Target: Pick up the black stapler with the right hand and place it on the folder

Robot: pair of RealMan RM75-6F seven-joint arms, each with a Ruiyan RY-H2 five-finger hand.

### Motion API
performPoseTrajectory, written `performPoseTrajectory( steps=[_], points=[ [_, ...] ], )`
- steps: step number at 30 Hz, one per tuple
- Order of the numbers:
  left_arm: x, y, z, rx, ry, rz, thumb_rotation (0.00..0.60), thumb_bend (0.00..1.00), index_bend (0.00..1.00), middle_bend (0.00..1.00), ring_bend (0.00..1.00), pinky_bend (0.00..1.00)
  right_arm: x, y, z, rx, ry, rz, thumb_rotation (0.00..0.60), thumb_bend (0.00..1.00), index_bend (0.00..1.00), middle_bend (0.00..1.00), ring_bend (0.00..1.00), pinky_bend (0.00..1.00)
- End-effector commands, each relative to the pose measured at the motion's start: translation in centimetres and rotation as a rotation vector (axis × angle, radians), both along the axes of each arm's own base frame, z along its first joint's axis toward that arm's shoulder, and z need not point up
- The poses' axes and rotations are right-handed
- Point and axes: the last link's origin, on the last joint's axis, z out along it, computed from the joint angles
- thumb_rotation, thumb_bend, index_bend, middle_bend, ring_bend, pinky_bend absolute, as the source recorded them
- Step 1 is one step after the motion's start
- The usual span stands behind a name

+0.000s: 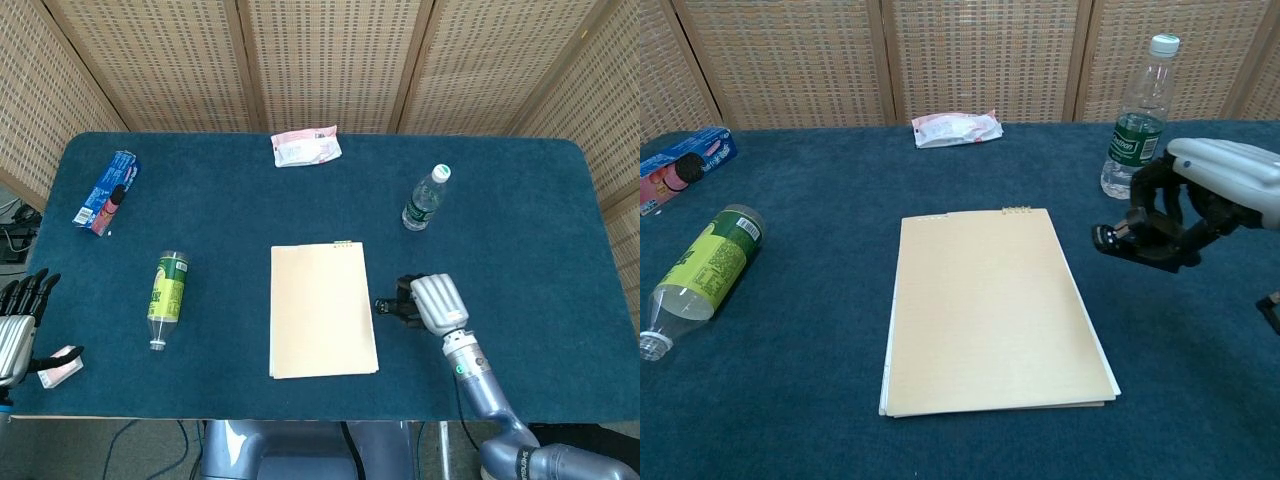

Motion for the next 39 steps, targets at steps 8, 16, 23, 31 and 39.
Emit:
performPoseTrajectory(
  steps=[8,16,23,31,39],
  points=[
    [-0.2,0.2,0.2,-0.005,-0.019,0.006,0.6,0.08,0.0,0.0,0.0,0.0,9.8,0.8,-4.2,0.084,-0.024,0.131,0.6,0.5,0.8,0.67,0.63,0.79],
    [-0.3,0.2,0.4,-0.006,-0.033,0.005,0.6,0.08,0.0,0.0,0.0,0.0,12.7,-0.1,-6.3,0.083,0.017,0.157,0.6,0.5,0.8,0.67,0.63,0.79],
    [-0.3,0.2,0.4,-0.008,-0.041,0.003,0.6,0.08,0.0,0.0,0.0,0.0,11.9,-0.9,-7.8,0.135,0.066,0.078,0.6,0.42,0.69,0.48,0.44,0.72],
    [-0.2,0.2,0.3,-0.01,-0.037,0.001,0.6,0.08,0.0,0.0,0.0,0.0,11.4,-0.7,-7.5,0.16,0.072,0.04,0.6,0.2,0.36,0.17,0.13,0.42],
    [-0.1,0.1,0.2,-0.01,-0.033,-0.001,0.6,0.08,0.0,0.0,0.0,0.0,12.6,0.0,-6.5,0.144,0.048,0.073,0.6,0.2,0.35,0.17,0.12,0.42]
  ],
)
